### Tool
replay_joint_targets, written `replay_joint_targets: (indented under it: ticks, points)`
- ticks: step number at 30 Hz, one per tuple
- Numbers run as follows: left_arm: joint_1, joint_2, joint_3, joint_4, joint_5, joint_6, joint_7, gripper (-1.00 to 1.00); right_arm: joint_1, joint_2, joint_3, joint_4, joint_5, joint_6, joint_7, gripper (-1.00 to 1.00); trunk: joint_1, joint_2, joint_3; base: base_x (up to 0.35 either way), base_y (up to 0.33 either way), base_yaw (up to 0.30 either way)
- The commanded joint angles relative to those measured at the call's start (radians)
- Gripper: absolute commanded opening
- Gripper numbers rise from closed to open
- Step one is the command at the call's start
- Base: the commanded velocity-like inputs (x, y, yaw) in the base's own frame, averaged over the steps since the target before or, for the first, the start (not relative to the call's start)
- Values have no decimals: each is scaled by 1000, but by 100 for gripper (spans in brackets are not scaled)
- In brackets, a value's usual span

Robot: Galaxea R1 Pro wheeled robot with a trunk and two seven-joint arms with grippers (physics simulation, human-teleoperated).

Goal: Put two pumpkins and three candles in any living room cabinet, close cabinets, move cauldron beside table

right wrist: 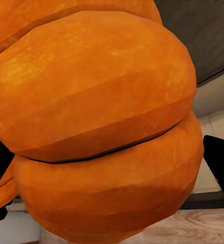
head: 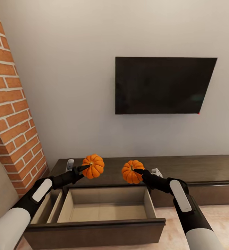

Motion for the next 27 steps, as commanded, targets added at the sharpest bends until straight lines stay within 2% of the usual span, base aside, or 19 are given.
replay_joint_targets:
  ticks: [1, 27]
  points:
    - [-1, 1, -3, 0, 8, 4, 0, -100, -1, 0, -1, -1, -6, 4, -3, -100, 0, -1, -1, 77, 4, 0]
    - [-1, 2, -3, 0, 8, 4, -1, -100, -1, 3, -1, 0, -6, 6, -3, -100, 0, -1, -1, 7, 14, 0]
